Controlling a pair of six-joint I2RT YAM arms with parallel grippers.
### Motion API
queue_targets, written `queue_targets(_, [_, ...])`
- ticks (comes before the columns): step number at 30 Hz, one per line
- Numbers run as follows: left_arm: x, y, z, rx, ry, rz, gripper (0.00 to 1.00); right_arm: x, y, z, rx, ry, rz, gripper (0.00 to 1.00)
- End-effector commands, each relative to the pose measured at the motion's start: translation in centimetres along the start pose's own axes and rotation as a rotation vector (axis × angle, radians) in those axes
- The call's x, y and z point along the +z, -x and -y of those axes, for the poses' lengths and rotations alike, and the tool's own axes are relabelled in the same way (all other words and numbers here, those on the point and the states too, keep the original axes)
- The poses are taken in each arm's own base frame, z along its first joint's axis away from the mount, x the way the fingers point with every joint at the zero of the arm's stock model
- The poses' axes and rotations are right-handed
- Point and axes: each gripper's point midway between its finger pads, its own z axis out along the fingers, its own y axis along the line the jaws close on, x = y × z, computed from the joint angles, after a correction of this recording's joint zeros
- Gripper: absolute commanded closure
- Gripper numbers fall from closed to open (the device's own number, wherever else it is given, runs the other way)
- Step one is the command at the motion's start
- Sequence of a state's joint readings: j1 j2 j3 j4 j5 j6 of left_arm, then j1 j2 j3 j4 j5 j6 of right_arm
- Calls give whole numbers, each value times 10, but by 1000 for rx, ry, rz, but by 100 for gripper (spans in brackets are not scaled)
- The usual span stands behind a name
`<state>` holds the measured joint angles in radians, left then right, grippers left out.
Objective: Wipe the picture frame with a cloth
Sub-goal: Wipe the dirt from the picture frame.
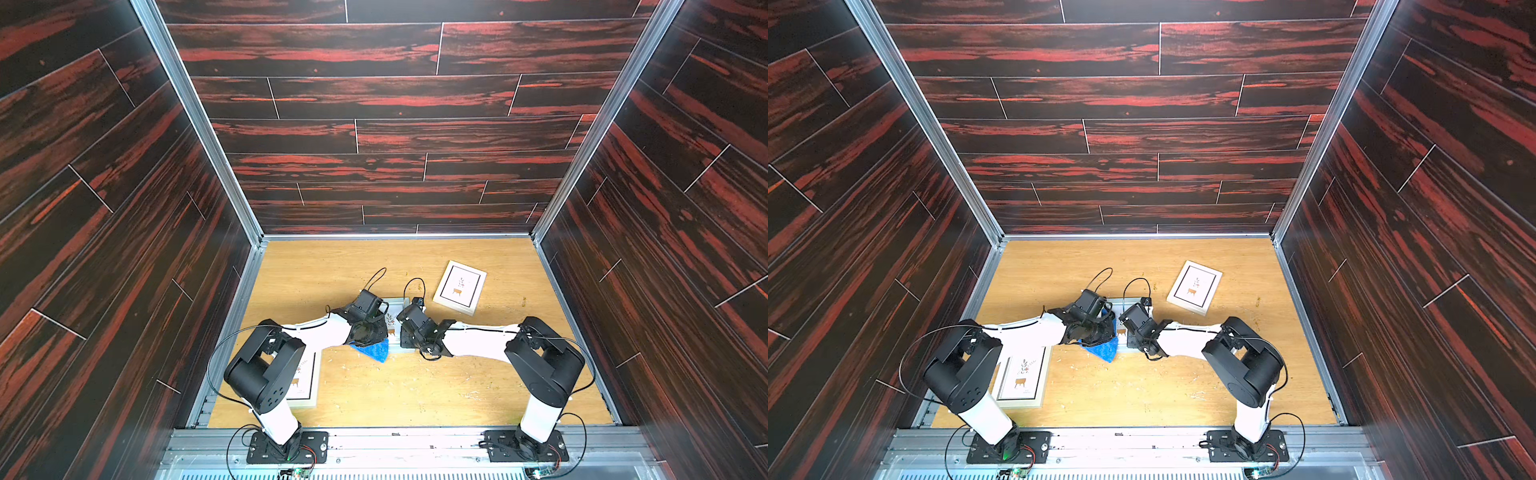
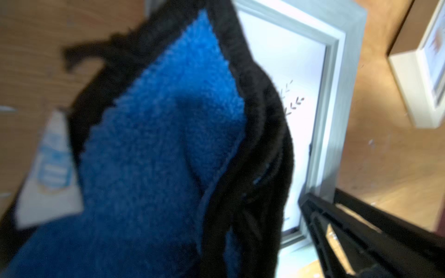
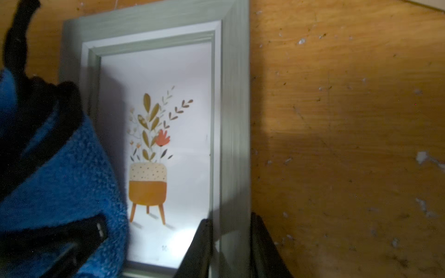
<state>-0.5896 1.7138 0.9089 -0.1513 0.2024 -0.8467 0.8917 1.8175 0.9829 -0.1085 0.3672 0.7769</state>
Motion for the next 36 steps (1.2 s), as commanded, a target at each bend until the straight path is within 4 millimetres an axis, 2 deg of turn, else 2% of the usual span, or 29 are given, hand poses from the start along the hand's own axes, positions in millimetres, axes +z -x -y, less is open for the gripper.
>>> queue_targets(1, [32, -28, 8, -76, -67, -117, 100, 5, -15, 12, -8, -45, -58, 99])
queue_targets(3, [41, -25, 19, -113, -128, -121, 100, 4, -16, 13, -5, -47, -59, 99])
queue_targets(5, [40, -24, 14, -133, -122, -107, 100, 3, -16, 15, -2, -55, -57, 99])
queue_targets(11, [7, -23, -54, -165, 34, -54, 100, 2, -15, 19, -8, -72, -52, 99])
queue_targets(14, [-8, -24, -72, -144, 104, -39, 100, 2, -14, 18, -7, -71, -51, 99])
queue_targets(16, [-10, -19, -69, -130, 111, -38, 100, 2, -14, 19, -3, -72, -47, 99])
queue_targets(21, [8, -6, -33, -117, 28, -48, 100, 1, -15, 21, -2, -75, -51, 99])
queue_targets(23, [7, 10, -26, -114, 8, -10, 100, 1, -14, 21, -2, -76, -48, 99])
queue_targets(24, [10, 18, -29, -111, 28, -2, 100, 1, -15, 21, -1, -76, -49, 99])
queue_targets(28, [0, 65, -27, -77, 47, 91, 100, 1, -16, 21, -1, -72, -51, 99])
queue_targets(31, [-2, 92, -21, -46, 39, 160, 100, 1, -15, 19, 0, -66, -50, 99])
queue_targets(34, [5, 107, -11, -37, 22, 179, 100, 0, -16, 19, -1, -62, -51, 99])
queue_targets(36, [16, 109, -2, -39, -5, 162, 100, 0, -16, 19, -2, -62, -52, 99])
